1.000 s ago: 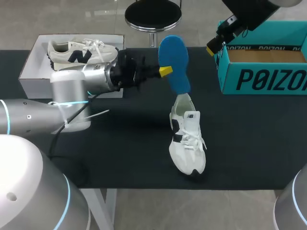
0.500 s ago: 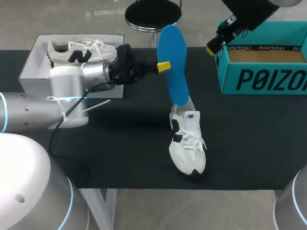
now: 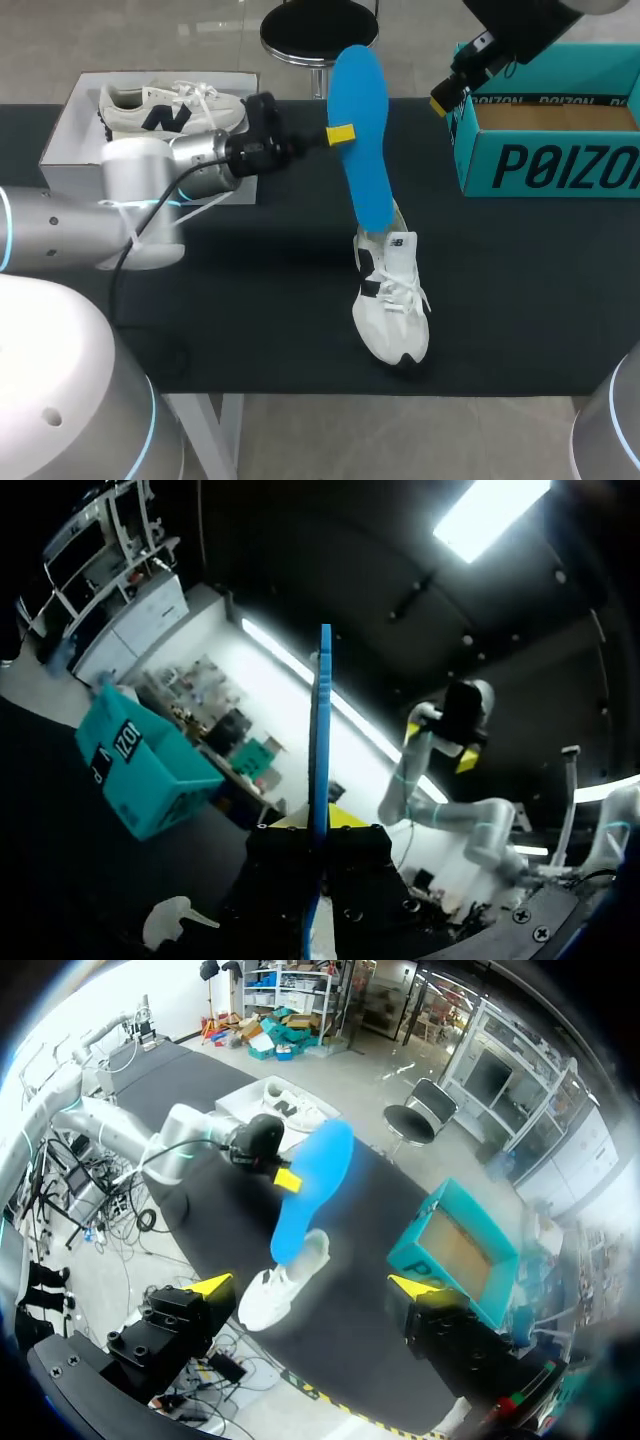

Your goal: Take the shoe out of the shoebox, open the shoe tongue, remove and reinsert the insole, then place the shoe into the shoebox

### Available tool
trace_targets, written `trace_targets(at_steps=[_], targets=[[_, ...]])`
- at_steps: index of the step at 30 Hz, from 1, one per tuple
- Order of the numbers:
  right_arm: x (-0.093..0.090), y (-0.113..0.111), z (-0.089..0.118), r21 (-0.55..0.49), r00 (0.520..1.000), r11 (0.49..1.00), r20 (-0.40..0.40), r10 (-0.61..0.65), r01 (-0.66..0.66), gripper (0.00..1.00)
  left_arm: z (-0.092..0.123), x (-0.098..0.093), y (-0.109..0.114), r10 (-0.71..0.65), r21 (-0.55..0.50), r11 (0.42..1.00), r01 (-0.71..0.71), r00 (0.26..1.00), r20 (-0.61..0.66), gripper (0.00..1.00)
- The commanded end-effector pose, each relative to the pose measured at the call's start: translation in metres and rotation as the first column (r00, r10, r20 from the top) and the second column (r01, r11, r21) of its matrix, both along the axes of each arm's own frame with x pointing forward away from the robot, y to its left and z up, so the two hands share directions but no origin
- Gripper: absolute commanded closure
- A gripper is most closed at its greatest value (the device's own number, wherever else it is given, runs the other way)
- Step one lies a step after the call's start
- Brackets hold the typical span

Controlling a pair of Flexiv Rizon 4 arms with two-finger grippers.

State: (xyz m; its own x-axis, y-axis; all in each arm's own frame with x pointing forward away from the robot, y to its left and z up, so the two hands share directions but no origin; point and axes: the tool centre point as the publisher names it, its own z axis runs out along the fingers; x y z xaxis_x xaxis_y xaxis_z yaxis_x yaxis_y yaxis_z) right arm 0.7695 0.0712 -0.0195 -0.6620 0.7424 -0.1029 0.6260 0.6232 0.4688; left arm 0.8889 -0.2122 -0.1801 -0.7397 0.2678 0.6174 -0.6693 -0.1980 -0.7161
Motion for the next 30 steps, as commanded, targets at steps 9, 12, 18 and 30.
trace_targets(at_steps=[9, 12, 18, 30], targets=[[0.002, 0.001, 0.000, -0.002, 1.000, 1.000, -0.003, -0.001, 0.001, 0.00, -0.002, 0.004, -0.006, -0.022, 0.011, 1.000, 0.024, 0.989, -0.144, 1.00], [0.002, 0.001, 0.000, -0.002, 1.000, 1.000, -0.003, -0.001, 0.001, 0.00, 0.004, 0.008, -0.003, -0.021, 0.018, 1.000, 0.024, 0.989, -0.149, 1.00], [0.002, 0.001, 0.000, -0.002, 1.000, 1.000, -0.003, -0.001, 0.001, 0.00, 0.010, 0.025, 0.002, 0.011, 0.021, 1.000, -0.008, 0.987, -0.158, 1.00], [0.002, 0.001, 0.000, -0.002, 1.000, 1.000, -0.003, -0.001, 0.001, 0.00, 0.002, 0.032, -0.010, -0.028, 0.041, 0.998, 0.039, 0.967, -0.253, 1.00]])
